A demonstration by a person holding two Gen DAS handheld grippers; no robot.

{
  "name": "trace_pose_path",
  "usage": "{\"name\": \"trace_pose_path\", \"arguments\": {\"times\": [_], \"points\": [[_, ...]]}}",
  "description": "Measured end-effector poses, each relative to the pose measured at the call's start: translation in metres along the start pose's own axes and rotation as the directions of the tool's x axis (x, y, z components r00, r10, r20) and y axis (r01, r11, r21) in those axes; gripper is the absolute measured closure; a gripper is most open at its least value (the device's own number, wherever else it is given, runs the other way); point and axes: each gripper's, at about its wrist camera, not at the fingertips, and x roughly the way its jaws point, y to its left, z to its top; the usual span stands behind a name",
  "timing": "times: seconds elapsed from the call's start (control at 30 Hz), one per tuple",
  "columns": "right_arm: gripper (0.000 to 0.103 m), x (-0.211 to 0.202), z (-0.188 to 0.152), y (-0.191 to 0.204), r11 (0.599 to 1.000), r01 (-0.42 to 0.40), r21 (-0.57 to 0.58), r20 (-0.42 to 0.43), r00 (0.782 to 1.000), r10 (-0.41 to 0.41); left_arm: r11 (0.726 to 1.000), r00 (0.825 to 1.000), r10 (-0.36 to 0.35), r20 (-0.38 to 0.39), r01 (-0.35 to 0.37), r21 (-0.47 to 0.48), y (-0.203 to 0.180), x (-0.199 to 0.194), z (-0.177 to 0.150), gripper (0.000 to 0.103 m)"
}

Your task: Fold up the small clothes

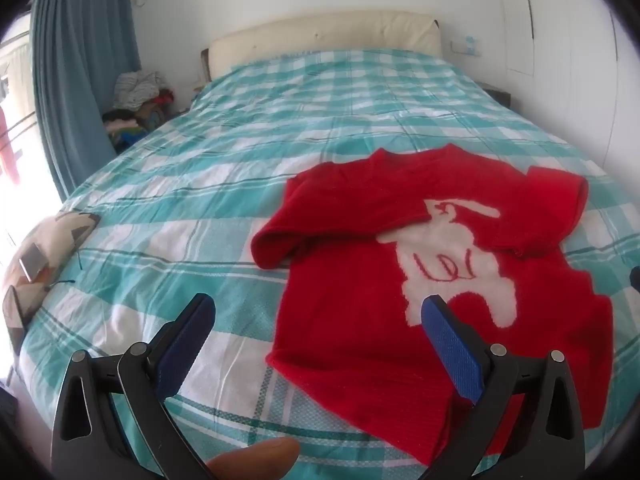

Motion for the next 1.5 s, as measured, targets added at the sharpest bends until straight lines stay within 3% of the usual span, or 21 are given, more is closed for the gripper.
{"name": "trace_pose_path", "arguments": {"times": [0.1, 0.23, 0.43, 0.9, 1.5], "points": [[0.0, 0.001, 0.0, 0.0, 1.0, -0.003, 0.001, -0.017, 1.0, 0.003, 0.997, 0.998, -0.062, 0.032, 0.063, -0.042, 0.009, -0.006, -0.004, 0.0], [0.0, 0.001, 0.0, 0.0, 1.0, 0.0, -0.001, -0.011, 1.0, 0.0, 0.99, 0.992, -0.125, -0.018, 0.123, -0.076, 0.017, 0.002, 0.0, 0.0], [0.0, -0.002, 0.0, 0.0, 1.0, -0.002, -0.002, -0.006, 1.0, 0.002, 0.995, 0.997, -0.077, 0.01, 0.078, -0.059, 0.015, -0.004, 0.001, 0.0], [0.0, -0.001, 0.0, 0.002, 1.0, -0.001, -0.006, 0.0, 1.0, 0.001, 0.995, 0.995, -0.083, -0.055, 0.079, -0.063, 0.021, 0.004, 0.0, 0.0], [0.0, 0.002, -0.002, 0.004, 1.0, -0.003, -0.016, -0.009, 1.0, 0.002, 0.997, 0.996, -0.065, -0.053, 0.064, -0.032, 0.017, 0.002, -0.001, 0.0]]}}
